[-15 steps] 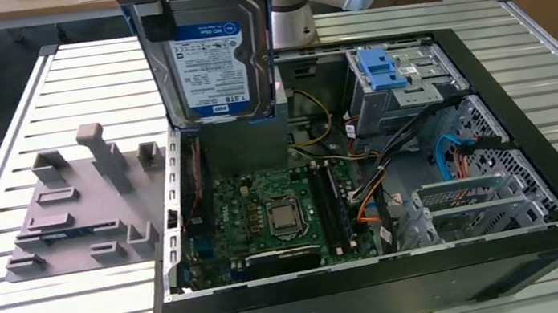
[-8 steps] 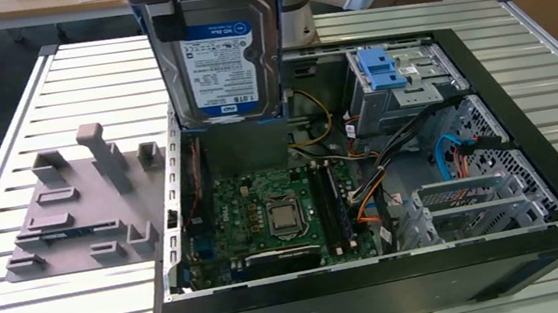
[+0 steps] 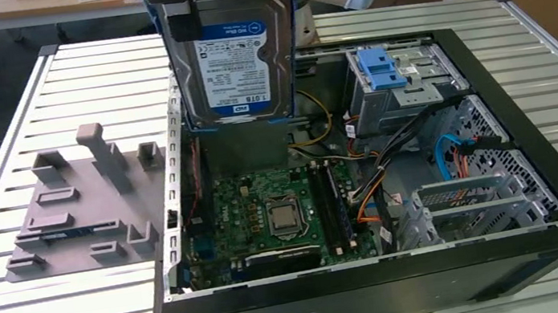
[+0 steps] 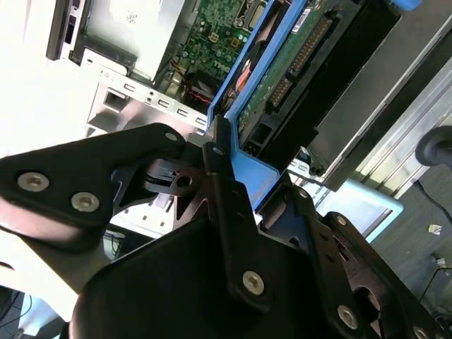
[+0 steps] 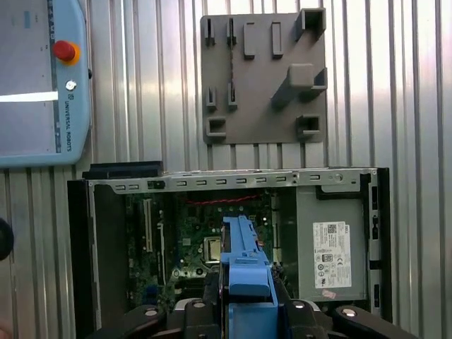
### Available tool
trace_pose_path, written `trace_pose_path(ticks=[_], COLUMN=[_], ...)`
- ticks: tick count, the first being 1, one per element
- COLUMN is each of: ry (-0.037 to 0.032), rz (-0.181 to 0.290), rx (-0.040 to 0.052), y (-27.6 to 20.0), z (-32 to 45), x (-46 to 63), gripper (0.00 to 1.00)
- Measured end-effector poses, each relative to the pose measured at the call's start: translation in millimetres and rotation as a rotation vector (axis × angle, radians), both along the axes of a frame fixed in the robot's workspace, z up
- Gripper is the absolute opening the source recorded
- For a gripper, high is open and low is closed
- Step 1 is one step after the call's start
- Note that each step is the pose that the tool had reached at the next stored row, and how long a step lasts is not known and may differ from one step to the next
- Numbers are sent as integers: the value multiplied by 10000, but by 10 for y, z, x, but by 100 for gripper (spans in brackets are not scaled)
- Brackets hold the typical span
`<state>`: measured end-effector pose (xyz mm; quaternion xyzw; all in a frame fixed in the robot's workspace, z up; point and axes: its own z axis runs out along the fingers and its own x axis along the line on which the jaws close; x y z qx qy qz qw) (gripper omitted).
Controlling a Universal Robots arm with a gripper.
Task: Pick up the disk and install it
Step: 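Pick up the disk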
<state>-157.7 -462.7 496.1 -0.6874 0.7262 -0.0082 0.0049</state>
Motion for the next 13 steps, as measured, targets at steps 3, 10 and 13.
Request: trace_pose_path(ticks=[3,10,13], ry=[0,-1,0], rz=[0,0,-1], rx=[0,1,0], y=[-9,-31,-40], z=[0,-1,0], x=[47,162,210], gripper=[37,37,37])
